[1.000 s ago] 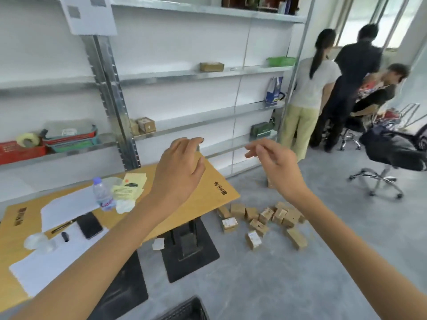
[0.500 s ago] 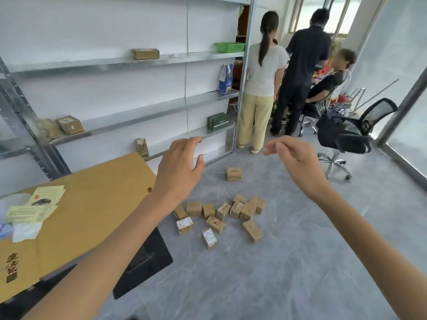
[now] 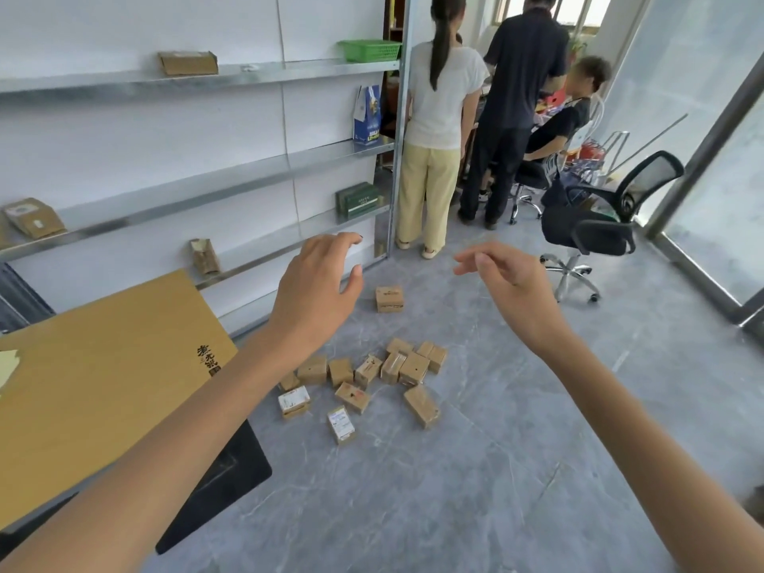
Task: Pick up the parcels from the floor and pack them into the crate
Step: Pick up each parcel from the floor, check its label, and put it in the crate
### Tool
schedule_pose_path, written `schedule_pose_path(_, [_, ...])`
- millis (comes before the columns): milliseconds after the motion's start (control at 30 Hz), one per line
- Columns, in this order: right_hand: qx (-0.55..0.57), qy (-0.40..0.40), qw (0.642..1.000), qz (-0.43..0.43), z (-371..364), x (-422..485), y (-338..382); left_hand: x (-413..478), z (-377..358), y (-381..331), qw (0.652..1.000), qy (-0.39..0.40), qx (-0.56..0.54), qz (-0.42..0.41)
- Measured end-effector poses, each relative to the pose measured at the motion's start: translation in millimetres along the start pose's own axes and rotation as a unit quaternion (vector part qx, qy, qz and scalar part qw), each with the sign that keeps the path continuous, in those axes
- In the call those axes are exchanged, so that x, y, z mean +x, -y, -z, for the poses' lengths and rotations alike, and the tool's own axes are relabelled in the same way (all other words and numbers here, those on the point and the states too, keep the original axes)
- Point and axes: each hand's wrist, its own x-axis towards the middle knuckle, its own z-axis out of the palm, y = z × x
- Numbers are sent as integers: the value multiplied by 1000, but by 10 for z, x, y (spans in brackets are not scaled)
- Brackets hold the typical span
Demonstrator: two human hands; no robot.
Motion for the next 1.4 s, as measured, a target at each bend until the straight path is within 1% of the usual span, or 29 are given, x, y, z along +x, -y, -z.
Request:
schedule_pose_path(233, [-10,24,1000,-18,-46,709,-530,794,-441,264,1000,-1,-6,-19])
schedule_pose_path(467, [-22,15,999,-28,11,1655,-956,1785,-1025,471,999,7,-20,-27])
schedule_pose_path(600, [-15,7,999,-36,5,2068,-1217,2242,-1396,443,999,3,-25,-30])
schedule_pose_path(767, [7,9,999,-44,46,2539,-1666,2683,-1924,272,999,21,-18,-32])
schedule_pose_path(900, [20,23,998,-50,218,2981,-2170,3097,-2391,118,999,32,-4,-10])
schedule_pose_path(1067, [22,64,997,-47,586,3603,-2938,3645,-3069,-146,999,31,12,26])
schedule_pose_path(1233, [32,97,994,-47,1054,4183,-3650,4180,-3701,-421,995,22,13,92])
schedule_pose_path(1300, [33,112,992,-48,1224,4389,-3880,4370,-3864,-501,991,1,3,132])
schedule_pose_path(1400, [41,126,989,-67,1377,4693,-4173,4599,-4065,-559,986,-9,12,164])
